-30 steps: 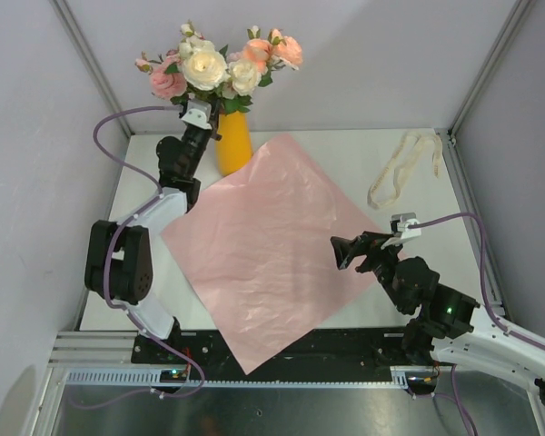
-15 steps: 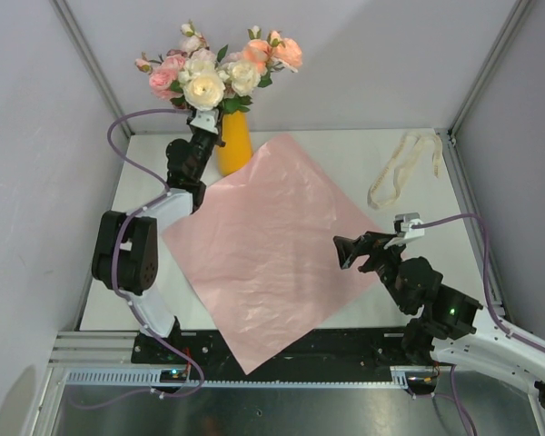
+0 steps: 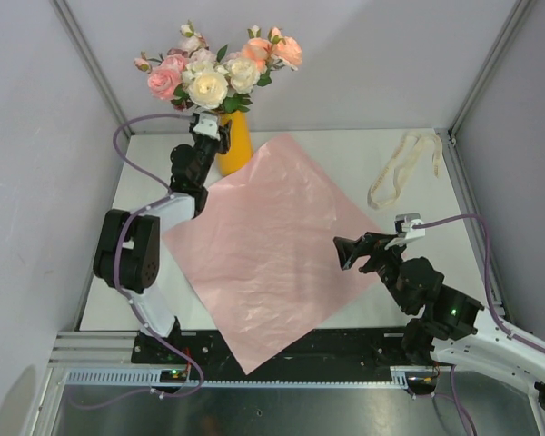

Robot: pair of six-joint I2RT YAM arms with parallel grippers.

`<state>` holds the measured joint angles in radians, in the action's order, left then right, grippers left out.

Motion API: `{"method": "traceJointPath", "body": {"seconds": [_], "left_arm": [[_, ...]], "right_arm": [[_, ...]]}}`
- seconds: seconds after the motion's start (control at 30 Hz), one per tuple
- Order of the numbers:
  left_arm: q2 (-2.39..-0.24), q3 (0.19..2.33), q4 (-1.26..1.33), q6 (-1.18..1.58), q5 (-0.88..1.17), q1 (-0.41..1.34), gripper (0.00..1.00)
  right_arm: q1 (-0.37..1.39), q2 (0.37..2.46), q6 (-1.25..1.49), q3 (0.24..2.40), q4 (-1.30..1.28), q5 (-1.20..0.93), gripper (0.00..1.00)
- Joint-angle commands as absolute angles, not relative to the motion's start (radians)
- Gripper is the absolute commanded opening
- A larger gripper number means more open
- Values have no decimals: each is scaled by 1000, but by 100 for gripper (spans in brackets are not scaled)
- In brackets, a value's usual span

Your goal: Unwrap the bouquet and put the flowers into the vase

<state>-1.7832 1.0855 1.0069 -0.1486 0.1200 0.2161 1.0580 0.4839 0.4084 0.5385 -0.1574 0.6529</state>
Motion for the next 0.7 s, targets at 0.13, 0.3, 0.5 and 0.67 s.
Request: {"method": "traceJointPath", "body": {"seconds": [0.13, 0.3, 0.5, 0.67], "left_arm": [[-1557, 937, 984, -38, 131, 232, 88], [-1383, 753, 961, -8, 65, 294, 99], [-975, 619, 654, 139, -19, 347, 100], [-689, 574, 361, 204, 115, 355, 100]], "right_arm": [[1046, 483, 427, 557, -137, 628, 99], [1020, 502, 429, 569, -134, 598, 99], [1013, 506, 490, 612, -263, 533, 99], [1014, 504, 501, 695, -398, 509, 99]]}}
